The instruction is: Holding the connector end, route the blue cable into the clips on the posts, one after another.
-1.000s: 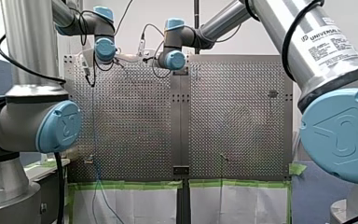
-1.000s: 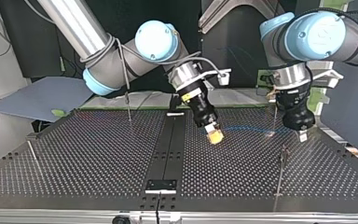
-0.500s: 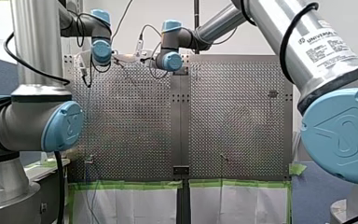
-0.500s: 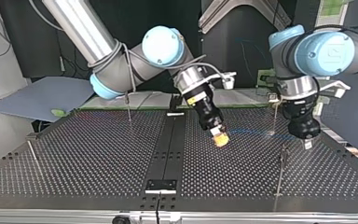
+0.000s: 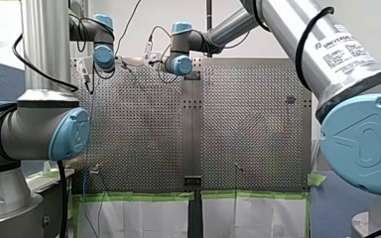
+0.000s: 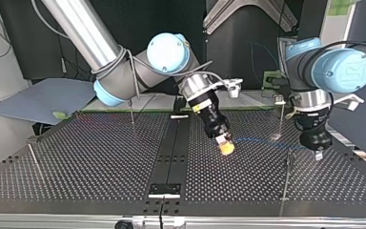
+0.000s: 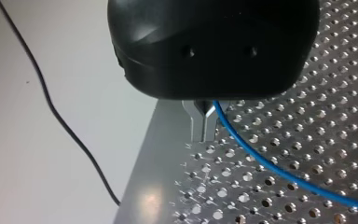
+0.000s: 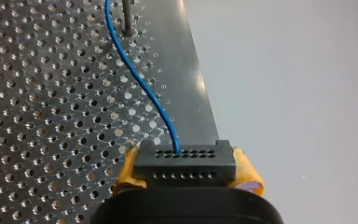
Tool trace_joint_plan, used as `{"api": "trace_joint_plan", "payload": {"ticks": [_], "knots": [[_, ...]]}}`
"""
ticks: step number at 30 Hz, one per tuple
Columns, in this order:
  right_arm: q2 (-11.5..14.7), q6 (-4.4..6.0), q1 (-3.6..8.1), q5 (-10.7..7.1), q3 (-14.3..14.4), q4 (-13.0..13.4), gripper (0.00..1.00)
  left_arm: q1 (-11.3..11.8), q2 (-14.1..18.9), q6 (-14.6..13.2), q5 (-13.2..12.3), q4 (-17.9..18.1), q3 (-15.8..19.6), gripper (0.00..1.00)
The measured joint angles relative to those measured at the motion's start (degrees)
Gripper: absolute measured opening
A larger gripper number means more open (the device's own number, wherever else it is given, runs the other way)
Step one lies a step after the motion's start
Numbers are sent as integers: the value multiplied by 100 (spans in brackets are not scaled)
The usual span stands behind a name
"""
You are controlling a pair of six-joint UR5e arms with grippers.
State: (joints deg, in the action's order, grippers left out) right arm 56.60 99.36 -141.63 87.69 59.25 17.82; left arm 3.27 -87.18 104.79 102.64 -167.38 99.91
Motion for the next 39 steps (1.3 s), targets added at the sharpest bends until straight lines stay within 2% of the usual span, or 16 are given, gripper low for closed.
{"api": "trace_joint_plan", "payload": {"ticks": [12, 18, 29, 39], "knots": [[-276, 56, 17, -14, -319, -48, 0, 189, -103, 46, -429, -25, -257, 0], [-330, 104, 35, -9, -403, -71, 0, 233, -327, 96, -686, -202, -422, 0], [-373, 140, 107, 16, -451, -48, 0, 305, -581, 320, -893, -140, -672, 0], [-561, 142, 121, 7, -638, -45, 0, 389, -685, 500, -1004, -98, -904, 0]]}}
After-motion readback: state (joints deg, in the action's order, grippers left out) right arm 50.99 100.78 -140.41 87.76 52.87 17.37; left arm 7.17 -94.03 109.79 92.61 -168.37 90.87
